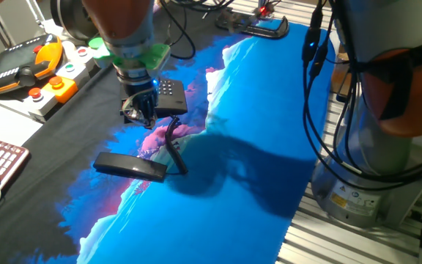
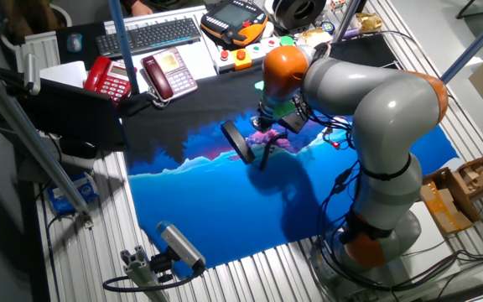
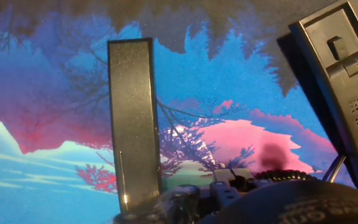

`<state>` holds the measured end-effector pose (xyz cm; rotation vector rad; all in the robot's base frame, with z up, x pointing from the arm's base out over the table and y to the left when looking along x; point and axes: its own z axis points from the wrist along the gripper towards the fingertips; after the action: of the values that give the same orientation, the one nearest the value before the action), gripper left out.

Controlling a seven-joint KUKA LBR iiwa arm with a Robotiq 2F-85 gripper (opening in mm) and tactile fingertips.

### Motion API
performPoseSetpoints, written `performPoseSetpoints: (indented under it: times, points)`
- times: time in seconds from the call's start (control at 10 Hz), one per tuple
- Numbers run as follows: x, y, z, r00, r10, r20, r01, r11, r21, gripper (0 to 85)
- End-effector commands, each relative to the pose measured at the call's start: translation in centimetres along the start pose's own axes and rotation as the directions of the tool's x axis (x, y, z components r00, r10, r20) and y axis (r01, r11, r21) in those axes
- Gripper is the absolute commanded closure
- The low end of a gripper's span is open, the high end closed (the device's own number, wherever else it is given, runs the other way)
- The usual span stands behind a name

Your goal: Place the handset of the telephone on the corresponding phone cradle

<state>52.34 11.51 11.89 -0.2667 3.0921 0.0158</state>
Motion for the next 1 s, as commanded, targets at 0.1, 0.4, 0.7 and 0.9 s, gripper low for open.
performPoseSetpoints:
  times: [0.1, 0.4, 0.7, 0.9]
  points:
    - [-0.7, 1.2, -0.1, 1.0, 0.008, 0.0, -0.008, 1.0, -0.005, 84.3]
    - [-1.5, 2.5, 0.5, 1.0, 0.028, 0.0, -0.028, 0.999, -0.018, 84.3]
    - [-2.1, 3.5, 1.0, 0.999, 0.042, 0.003, -0.042, 0.999, -0.022, 84.3]
    - [-2.4, 4.2, 1.5, 0.999, 0.037, 0.009, -0.037, 0.999, -0.01, 84.3]
